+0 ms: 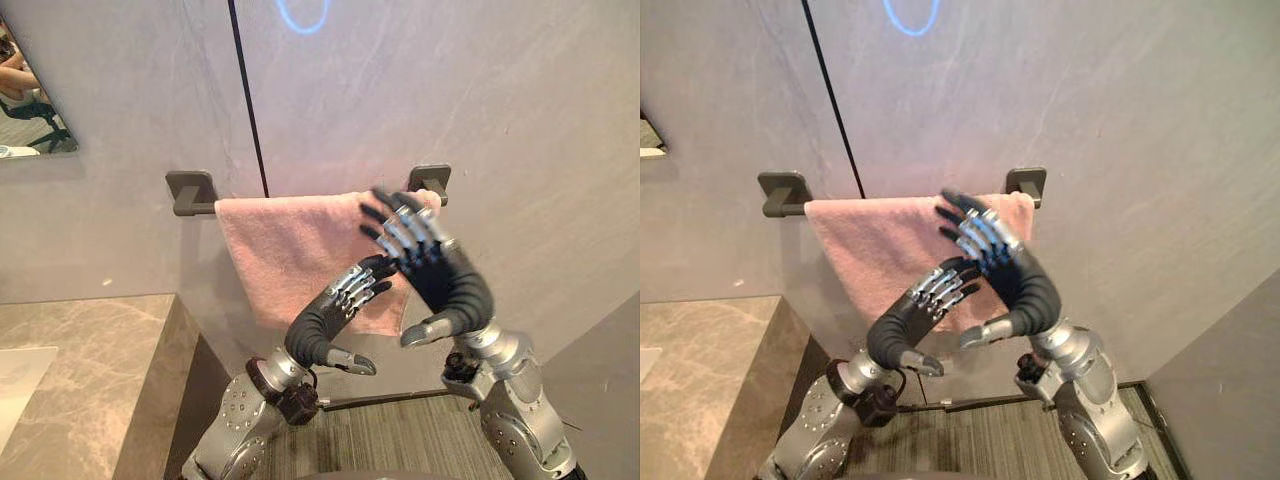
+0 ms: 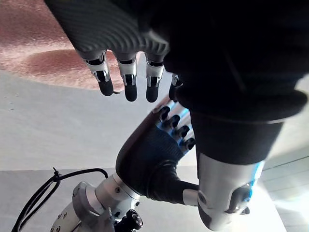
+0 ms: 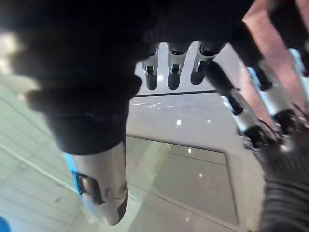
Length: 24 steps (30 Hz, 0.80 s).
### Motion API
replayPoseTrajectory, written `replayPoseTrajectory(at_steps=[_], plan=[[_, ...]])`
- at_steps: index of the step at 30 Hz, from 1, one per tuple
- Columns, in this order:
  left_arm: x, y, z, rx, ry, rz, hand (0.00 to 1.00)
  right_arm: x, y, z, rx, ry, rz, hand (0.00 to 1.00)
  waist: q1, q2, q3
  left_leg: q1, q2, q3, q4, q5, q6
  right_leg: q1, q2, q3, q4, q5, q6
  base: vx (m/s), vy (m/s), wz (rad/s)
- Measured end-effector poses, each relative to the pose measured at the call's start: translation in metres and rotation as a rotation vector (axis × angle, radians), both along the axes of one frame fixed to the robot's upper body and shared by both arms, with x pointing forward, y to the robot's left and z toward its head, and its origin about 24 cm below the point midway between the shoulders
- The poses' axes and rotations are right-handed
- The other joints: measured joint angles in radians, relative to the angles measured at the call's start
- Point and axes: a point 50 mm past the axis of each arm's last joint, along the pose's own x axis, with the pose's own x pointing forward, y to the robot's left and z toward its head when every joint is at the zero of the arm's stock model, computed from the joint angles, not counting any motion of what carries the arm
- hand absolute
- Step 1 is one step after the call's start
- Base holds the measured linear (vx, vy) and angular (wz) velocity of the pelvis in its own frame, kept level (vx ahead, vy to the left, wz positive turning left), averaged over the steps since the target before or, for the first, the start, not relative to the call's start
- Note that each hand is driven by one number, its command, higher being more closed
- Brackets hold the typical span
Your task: Organize washtable
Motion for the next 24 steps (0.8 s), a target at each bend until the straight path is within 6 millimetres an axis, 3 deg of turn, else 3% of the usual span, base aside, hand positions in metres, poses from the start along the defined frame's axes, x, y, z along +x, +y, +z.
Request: replayPoseTrajectory(at_steps=[9,24], plan=[[0.009,0.01,-0.04,0.192,0.117,0.092,0.0,0.01,0.009,-0.053,-0.252,0.165,-0.012,0.0,0.008,-0.005,0.025,-0.007,0.0,0.002,0.0,0.0,0.0,-0.008,0.001,0.001,-0.001,0.0,0.0,0.0,0.0,0.0],[0.049,0.026,-0.045,0.35,0.056,0.381,0.0,0.03,0.025,-0.068,-0.328,0.171,-0.062,0.0,0.005,-0.007,0.025,-0.045,0.0,0.001,0.0,0.001,0.0,-0.041,0.002,0.0,-0.006,0.007,-0.002,0.0,0.0,0.0]])
